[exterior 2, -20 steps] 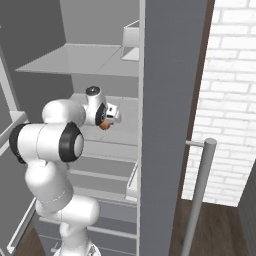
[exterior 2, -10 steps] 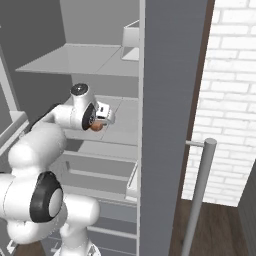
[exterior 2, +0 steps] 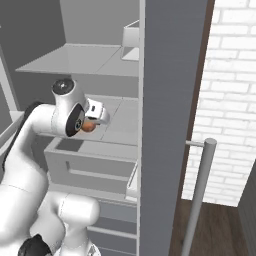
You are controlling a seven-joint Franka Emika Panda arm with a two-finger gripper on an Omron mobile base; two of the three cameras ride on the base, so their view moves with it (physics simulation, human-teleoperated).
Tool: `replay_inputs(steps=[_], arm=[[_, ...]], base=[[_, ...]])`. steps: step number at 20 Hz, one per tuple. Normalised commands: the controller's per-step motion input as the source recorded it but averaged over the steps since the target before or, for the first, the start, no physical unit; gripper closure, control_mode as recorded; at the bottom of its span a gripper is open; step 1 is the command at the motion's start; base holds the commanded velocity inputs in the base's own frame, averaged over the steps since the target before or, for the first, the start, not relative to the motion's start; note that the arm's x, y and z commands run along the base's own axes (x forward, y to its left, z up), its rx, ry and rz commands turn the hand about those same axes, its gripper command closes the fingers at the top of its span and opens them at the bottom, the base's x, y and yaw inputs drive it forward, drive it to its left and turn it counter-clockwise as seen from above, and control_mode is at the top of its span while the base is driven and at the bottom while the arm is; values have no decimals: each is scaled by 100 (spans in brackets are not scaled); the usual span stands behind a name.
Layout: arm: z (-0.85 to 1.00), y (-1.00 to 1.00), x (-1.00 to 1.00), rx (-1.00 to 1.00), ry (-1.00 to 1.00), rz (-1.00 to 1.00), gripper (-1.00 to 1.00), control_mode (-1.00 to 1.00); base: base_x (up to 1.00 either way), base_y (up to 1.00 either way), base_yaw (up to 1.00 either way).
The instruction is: Place one onion and one chicken drumstick in each tupperware on the nearby counter, to pack two identical lunches.
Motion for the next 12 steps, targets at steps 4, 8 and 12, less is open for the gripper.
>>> replay_inputs(steps=[4,8,12], arm=[[53,0,-100,0,-7,0,100,-100],[0,0,0,0,0,0,100,100],[0,0,0,0,0,0,100,100]], base=[[0,0,0],[-100,0,0],[-100,11,2]])
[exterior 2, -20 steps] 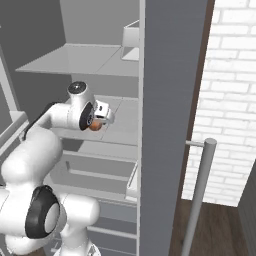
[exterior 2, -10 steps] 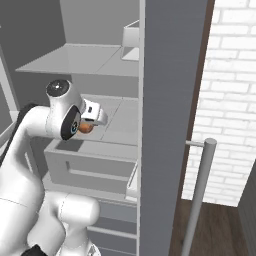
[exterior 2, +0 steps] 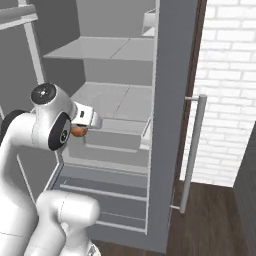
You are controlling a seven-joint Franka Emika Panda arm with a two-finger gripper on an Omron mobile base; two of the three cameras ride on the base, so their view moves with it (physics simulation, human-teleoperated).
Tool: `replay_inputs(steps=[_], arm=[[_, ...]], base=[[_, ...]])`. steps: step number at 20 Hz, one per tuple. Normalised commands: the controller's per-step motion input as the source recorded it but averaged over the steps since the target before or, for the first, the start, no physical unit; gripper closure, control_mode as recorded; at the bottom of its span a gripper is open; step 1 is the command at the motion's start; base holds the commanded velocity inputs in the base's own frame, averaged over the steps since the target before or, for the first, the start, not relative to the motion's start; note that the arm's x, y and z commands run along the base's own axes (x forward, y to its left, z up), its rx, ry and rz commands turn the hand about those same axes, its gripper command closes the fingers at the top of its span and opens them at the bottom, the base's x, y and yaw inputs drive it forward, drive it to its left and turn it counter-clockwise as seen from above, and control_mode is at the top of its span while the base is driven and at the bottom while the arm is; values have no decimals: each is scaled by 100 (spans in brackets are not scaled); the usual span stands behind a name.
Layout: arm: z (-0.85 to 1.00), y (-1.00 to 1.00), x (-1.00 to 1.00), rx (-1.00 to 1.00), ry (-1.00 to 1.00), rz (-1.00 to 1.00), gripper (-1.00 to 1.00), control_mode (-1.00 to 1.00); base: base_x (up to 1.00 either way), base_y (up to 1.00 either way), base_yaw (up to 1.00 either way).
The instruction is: Place one onion and one chicken drumstick in each tupperware on the nearby counter, to pack two identical lunches.
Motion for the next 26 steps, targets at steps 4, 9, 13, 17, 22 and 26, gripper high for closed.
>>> replay_inputs(steps=[4,9,13,17,22,26], arm=[[0,0,0,0,0,0,100,100],[0,0,0,0,0,0,100,100],[0,0,0,0,0,0,100,100],[0,0,0,0,0,0,100,100],[0,0,0,0,0,0,100,100],[0,0,0,0,0,0,100,100]], base=[[-100,58,9],[-29,82,51],[0,58,83],[19,51,76],[95,45,30],[100,70,0]])
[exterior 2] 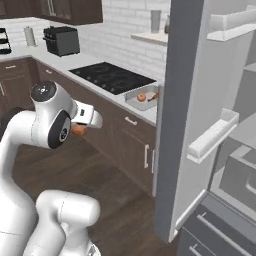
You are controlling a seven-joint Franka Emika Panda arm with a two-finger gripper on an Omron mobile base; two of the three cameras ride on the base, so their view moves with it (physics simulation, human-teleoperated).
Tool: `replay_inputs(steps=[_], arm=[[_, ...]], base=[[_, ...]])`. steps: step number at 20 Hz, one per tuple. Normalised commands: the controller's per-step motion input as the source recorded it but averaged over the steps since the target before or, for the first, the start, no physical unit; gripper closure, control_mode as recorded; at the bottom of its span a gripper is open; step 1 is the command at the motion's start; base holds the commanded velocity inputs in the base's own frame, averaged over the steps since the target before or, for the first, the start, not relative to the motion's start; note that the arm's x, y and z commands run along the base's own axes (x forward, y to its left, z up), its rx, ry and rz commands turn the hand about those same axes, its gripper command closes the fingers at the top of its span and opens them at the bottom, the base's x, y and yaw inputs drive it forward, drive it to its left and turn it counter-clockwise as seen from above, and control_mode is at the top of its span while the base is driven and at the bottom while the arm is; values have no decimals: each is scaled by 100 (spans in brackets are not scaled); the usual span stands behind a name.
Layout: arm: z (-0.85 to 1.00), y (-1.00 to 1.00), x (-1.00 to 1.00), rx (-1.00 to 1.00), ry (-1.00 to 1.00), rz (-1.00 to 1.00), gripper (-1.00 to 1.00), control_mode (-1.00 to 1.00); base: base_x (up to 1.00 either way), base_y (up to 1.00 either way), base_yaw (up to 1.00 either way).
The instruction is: Place one onion and one chicken drumstick in each tupperware on the nearby counter, to pack two identical lunches.
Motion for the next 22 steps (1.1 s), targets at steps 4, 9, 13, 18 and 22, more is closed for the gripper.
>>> replay_inputs(steps=[4,9,13,18,22], arm=[[0,0,0,0,0,0,100,100],[0,0,0,0,0,0,100,100],[0,0,0,0,0,0,100,100],[0,0,0,0,0,0,100,100],[0,0,0,0,0,0,100,100]], base=[[100,-7,18],[89,-3,50],[99,64,4],[100,31,-31],[74,2,-71]])
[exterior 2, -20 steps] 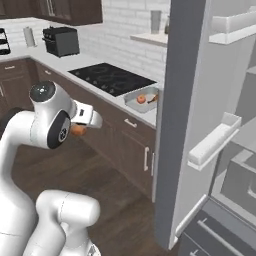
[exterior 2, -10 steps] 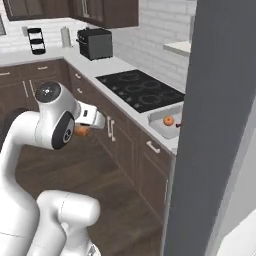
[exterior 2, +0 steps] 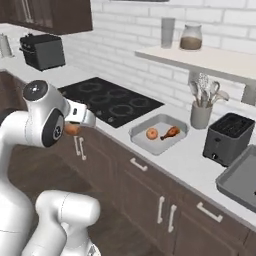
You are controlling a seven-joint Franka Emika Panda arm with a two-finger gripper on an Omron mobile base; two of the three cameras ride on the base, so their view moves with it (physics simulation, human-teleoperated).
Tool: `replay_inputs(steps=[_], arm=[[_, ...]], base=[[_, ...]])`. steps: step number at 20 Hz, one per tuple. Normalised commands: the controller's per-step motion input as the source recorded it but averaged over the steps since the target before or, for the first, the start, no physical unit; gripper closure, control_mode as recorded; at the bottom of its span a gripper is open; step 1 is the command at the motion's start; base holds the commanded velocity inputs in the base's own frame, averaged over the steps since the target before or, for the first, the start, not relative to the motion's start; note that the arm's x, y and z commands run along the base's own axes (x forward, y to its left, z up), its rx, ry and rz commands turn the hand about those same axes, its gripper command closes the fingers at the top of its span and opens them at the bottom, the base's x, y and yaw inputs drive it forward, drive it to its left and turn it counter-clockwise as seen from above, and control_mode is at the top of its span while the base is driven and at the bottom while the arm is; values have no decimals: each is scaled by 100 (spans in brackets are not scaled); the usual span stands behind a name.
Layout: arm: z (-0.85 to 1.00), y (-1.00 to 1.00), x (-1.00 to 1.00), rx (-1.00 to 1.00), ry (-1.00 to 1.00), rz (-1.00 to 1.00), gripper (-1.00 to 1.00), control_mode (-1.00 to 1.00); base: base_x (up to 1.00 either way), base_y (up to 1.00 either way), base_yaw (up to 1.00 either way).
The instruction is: Place one onion and one chicken drumstick in each tupperware on the nearby counter, to pack two identical lunches.
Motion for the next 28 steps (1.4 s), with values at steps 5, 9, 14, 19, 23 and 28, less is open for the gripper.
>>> replay_inputs(steps=[5,9,14,19,23,28], arm=[[0,0,0,0,0,0,100,100],[0,0,0,0,0,0,100,100],[0,0,0,0,0,0,100,100],[0,0,0,0,0,0,100,100],[0,0,0,0,0,0,100,100],[-27,-20,52,0,9,-9,100,-100]], base=[[23,0,-89],[6,-21,-91],[51,-15,-74],[100,-10,-27],[93,-33,-16],[27,-8,-7]])
